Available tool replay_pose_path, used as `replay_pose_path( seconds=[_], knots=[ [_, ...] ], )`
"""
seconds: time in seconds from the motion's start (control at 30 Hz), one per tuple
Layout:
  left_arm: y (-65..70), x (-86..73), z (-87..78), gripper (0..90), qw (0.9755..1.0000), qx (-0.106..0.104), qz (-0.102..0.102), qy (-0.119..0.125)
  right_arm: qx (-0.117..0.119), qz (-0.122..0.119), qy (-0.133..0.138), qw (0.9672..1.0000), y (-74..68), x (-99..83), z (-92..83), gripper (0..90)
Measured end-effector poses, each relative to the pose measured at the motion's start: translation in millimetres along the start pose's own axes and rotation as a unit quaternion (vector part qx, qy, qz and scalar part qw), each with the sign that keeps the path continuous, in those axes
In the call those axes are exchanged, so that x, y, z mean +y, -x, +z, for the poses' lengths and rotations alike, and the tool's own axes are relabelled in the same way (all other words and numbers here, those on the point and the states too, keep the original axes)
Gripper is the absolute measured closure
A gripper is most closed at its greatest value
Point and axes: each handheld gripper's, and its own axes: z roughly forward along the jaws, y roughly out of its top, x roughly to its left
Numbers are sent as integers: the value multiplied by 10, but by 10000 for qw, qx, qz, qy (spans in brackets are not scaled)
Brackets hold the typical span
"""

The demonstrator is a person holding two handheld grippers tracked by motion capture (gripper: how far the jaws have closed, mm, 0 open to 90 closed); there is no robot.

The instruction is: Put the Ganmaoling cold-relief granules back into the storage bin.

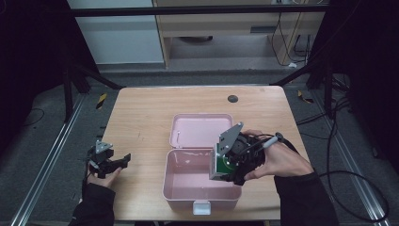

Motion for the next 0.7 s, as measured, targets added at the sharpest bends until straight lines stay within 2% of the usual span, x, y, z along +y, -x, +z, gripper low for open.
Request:
replay_pose_path(
  seconds=[0.37,0.67,0.7],
  knots=[
    [0,1,-1,256,10000,0,-2,4,63,-45,-288,9996,-13,57,192,155],
    [1,2,-2,256,10000,-3,0,10,167,-110,-378,9991,-26,89,332,156],
    [-1,3,-4,256,10000,-5,0,11,184,-133,-455,9987,-24,89,369,156]
  ],
)
